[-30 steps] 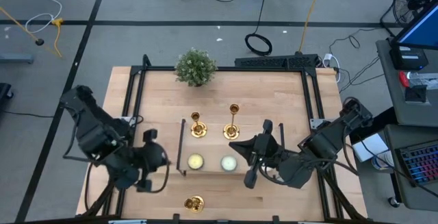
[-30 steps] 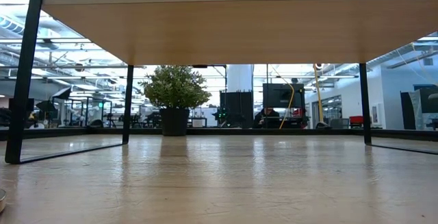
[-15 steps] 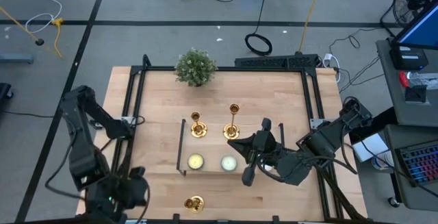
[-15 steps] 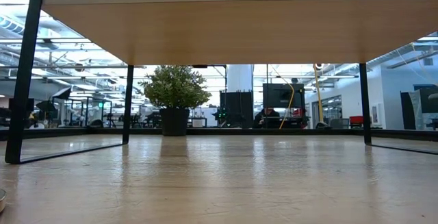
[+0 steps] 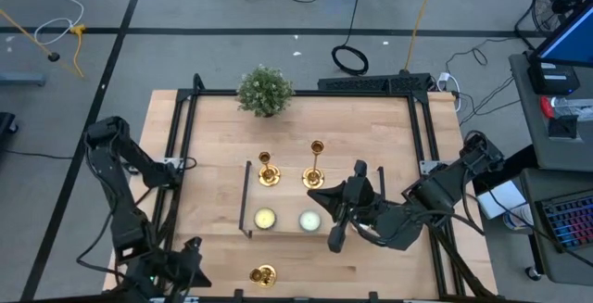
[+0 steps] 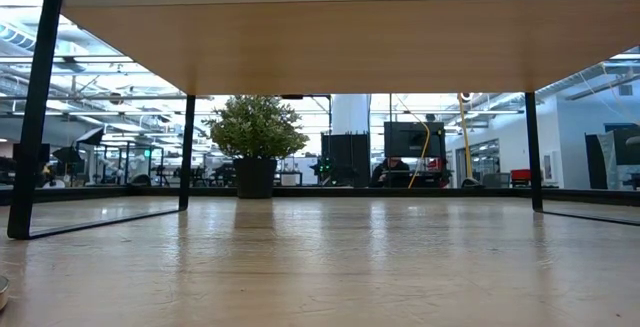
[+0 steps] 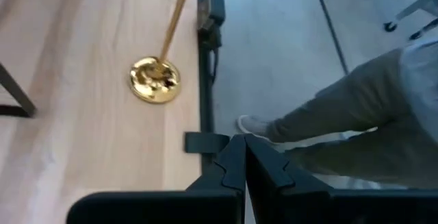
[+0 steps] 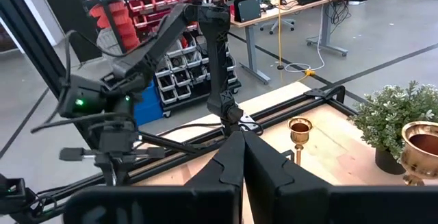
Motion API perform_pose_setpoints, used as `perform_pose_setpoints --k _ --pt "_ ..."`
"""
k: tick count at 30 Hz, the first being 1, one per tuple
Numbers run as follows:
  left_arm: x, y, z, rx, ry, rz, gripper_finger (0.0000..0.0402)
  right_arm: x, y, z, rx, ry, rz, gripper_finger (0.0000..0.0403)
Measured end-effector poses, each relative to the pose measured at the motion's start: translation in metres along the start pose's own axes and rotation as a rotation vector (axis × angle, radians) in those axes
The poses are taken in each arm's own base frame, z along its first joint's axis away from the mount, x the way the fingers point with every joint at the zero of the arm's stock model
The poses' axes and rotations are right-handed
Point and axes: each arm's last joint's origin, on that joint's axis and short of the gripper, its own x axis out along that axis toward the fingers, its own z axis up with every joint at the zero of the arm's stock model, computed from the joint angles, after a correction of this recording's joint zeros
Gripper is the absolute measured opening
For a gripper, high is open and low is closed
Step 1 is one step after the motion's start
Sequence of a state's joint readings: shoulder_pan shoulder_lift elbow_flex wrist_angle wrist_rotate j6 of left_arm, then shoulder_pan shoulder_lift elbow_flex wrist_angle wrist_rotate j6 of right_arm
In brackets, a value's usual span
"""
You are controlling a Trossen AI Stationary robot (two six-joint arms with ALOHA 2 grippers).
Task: Pick & Place candle stick holders
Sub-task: Put the candle holder on the shelf aligned with the other candle holder
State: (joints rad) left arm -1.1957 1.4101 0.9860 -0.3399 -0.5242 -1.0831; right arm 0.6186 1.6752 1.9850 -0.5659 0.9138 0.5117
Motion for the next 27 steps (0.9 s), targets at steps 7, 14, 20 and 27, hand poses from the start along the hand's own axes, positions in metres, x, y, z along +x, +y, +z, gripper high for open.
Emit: perform_pose_setpoints --k 7,14,20,27 --pt "0.008 0.007 0.014 0.200 -0.068 0.038 0.0005 0.000 0.001 0.002 0.020 -0.014 0.007 0.0000" --pt "0.039 0.008 0.027 0.135 -0.131 0.023 0.0040 0.000 0.003 0.005 0.049 -0.033 0.018 0.0000" --pt "0.062 0.007 0.020 0.130 -0.135 0.017 0.0131 -0.002 0.004 0.005 0.057 -0.039 0.028 0.0000" --pt "0.071 0.013 0.021 0.145 -0.220 0.123 0.0207 -0.006 0.007 0.004 0.054 -0.036 0.042 0.0000"
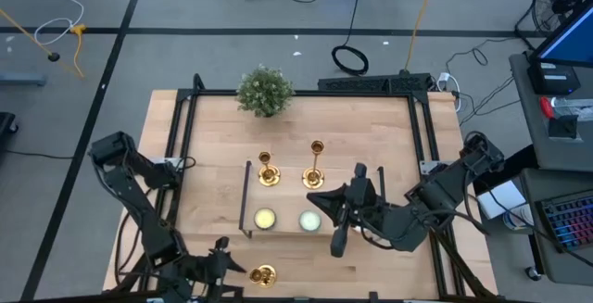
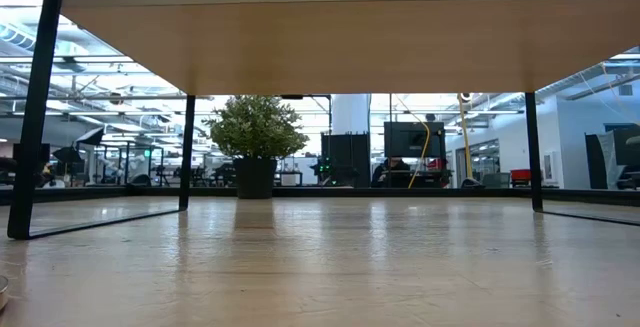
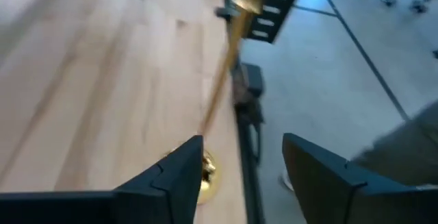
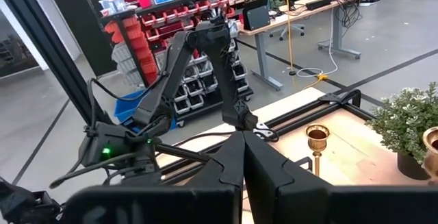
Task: Pick & Place candle stick holders
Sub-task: Put the candle holder on the shelf aligned with the other candle holder
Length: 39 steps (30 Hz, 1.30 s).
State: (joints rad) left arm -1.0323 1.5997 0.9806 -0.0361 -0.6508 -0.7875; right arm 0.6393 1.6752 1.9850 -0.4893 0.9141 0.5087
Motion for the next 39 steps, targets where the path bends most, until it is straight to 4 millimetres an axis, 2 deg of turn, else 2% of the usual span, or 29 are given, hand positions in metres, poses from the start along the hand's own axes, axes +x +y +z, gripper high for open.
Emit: perform_pose_setpoints --k 5,18,28,34,39 --pt "0.009 0.010 0.009 -0.020 -0.008 0.030 0.0213 -0.002 0.002 -0.001 -0.005 0.003 0.008 0.0000" --pt "0.026 0.025 0.027 0.003 0.027 -0.025 0.0173 -0.003 0.002 -0.001 -0.004 0.003 0.009 0.0000" --pt "0.031 0.030 0.037 0.000 0.021 -0.074 0.0178 -0.003 0.002 -0.001 -0.001 0.004 0.010 0.0000" --pt "0.035 0.033 0.040 -0.023 0.064 -0.136 0.0150 -0.003 0.002 -0.002 -0.011 0.011 0.006 0.0000" --pt "0.036 0.034 0.042 -0.031 0.067 -0.152 0.0104 -0.003 0.002 -0.002 -0.012 0.012 0.005 0.0000"
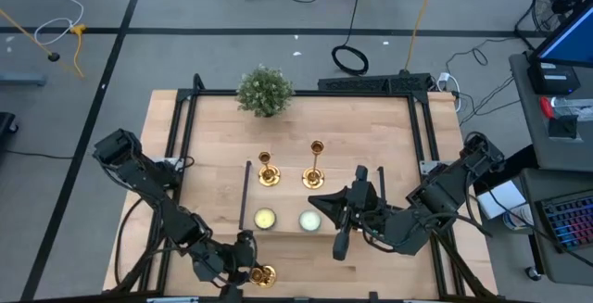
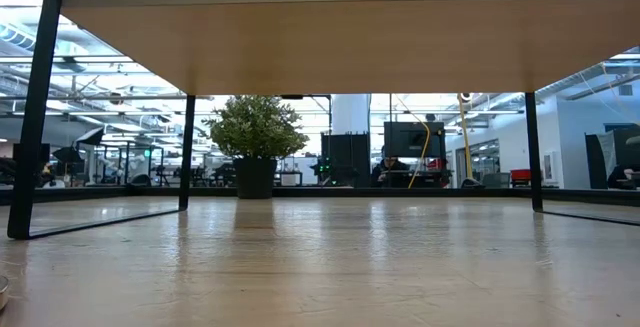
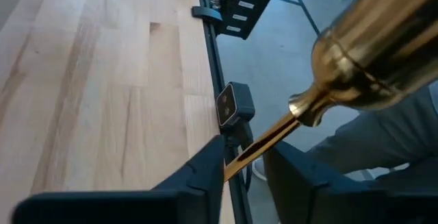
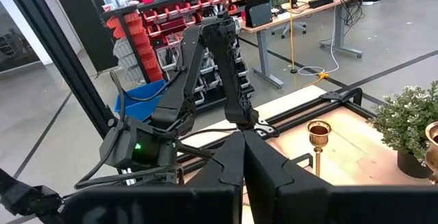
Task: Pick & Place candle stick holders
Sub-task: Put the candle holder on the shelf aligned with the other candle holder
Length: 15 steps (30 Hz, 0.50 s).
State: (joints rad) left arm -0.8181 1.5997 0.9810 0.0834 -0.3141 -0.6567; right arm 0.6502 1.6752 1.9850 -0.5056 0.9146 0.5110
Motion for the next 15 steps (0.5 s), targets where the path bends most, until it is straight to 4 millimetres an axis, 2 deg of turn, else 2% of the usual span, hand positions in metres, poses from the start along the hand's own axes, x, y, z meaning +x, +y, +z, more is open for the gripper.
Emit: perform_pose_setpoints --k 6,15 --pt "0.0003 0.0006 0.0016 -0.019 0.021 -0.034 0.0020 0.0000 0.0000 -0.0001 0.000 0.000 0.000 0.0000" --pt "-0.0025 -0.0055 0.0042 -0.015 0.007 -0.064 0.0014 0.0000 -0.0001 -0.0001 0.000 0.000 -0.001 0.0000"
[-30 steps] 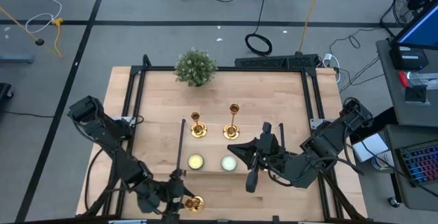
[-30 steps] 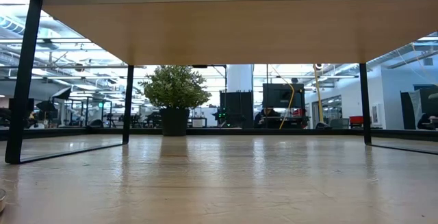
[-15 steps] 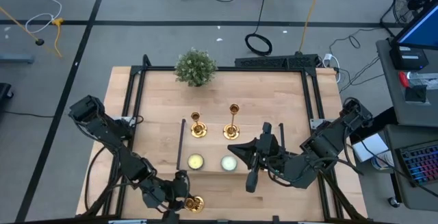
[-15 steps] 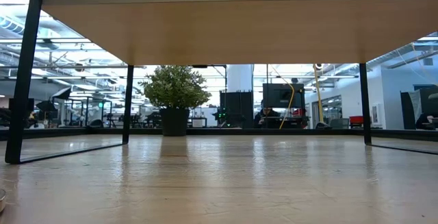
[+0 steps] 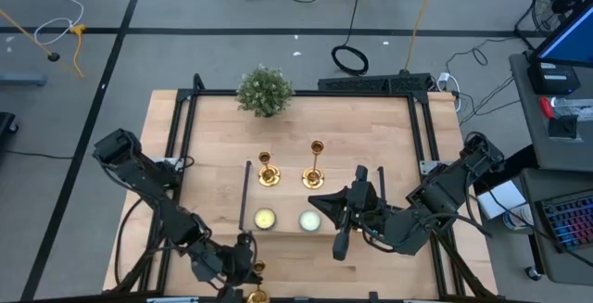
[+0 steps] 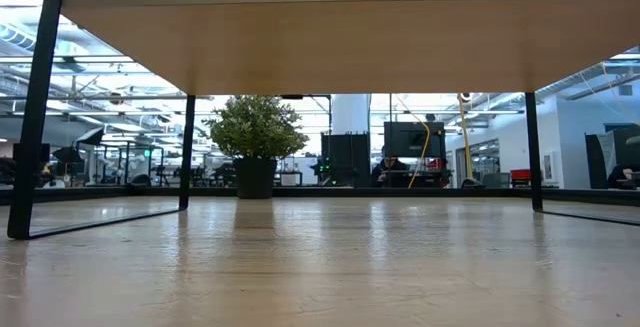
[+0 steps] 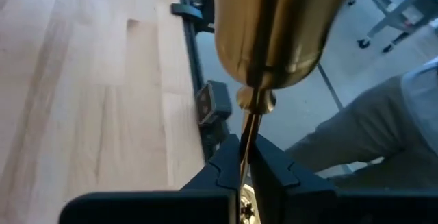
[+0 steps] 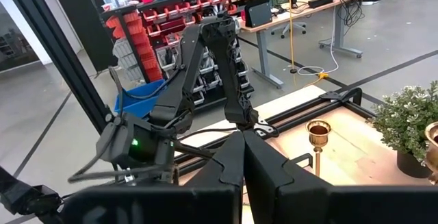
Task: Pick & Place candle stick holders
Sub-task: Put the candle holder on the shelf aligned with the other candle holder
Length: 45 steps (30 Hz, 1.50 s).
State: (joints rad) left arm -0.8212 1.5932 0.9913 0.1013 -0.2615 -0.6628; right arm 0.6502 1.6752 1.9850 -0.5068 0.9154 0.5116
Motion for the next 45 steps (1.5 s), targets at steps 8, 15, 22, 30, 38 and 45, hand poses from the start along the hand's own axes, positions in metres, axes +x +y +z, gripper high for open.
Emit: perform_pose_setpoints --k 8,15,22,30,38,45 --pt "-0.040 -0.014 0.027 0.014 -0.092 -0.051 0.0014 0.000 0.000 0.000 0.005 -0.001 0.001 0.0000" --pt "-0.101 -0.008 0.075 -0.009 -0.380 -0.034 0.0014 0.000 0.000 0.000 0.038 0.002 0.003 0.0000" --pt "-0.144 0.008 0.104 -0.004 -0.531 -0.029 0.0014 0.008 -0.002 0.001 0.110 0.088 0.134 0.0011" --pt "-0.153 0.023 0.132 0.034 -0.540 -0.057 0.0014 0.032 -0.008 -0.013 0.211 0.150 0.216 0.0067" --pt "-0.161 0.024 0.166 0.102 -0.442 -0.032 0.0014 0.063 -0.017 -0.034 0.361 0.189 0.385 0.0130" --pt "-0.154 0.024 0.180 0.140 -0.416 -0.050 0.0014 0.069 -0.018 -0.036 0.382 0.100 0.437 0.0152"
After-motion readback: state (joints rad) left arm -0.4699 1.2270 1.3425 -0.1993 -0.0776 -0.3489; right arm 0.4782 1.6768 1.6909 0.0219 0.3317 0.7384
